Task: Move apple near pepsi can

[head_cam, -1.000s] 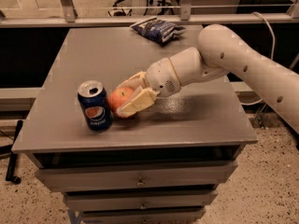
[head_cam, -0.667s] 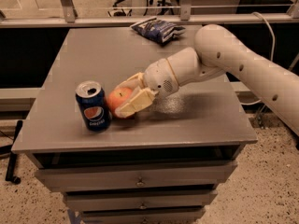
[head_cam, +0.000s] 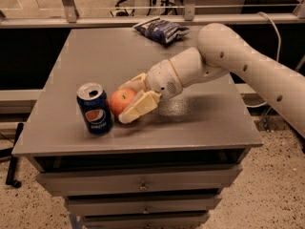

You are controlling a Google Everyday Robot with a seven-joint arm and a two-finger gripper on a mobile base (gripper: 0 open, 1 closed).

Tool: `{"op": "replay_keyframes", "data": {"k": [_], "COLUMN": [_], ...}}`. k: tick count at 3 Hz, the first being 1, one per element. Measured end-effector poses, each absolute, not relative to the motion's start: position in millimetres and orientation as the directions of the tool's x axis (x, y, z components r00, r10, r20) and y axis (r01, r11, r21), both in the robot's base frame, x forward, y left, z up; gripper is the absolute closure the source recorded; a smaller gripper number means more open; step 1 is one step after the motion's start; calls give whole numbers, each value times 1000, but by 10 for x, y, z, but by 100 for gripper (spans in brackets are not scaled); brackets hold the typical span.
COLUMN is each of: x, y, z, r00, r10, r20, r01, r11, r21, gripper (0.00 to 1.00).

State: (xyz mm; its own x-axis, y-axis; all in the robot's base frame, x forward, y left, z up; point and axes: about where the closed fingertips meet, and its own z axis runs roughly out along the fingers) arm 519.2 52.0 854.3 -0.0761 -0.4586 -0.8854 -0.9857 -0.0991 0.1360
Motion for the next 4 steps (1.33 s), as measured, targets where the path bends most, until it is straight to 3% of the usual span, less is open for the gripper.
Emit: {"op": "replay_keyframes", "data": {"k": [2,4], "x": [5178,5133], "y": [278,-639], "z": [8806,9772], "r00": [-33,111], "r10": [-482,-506], "r20": [-876,-855], "r01": [-994,-980], "r11": [-72,87], "r21": [77,-179], "gripper": [0,0]}}
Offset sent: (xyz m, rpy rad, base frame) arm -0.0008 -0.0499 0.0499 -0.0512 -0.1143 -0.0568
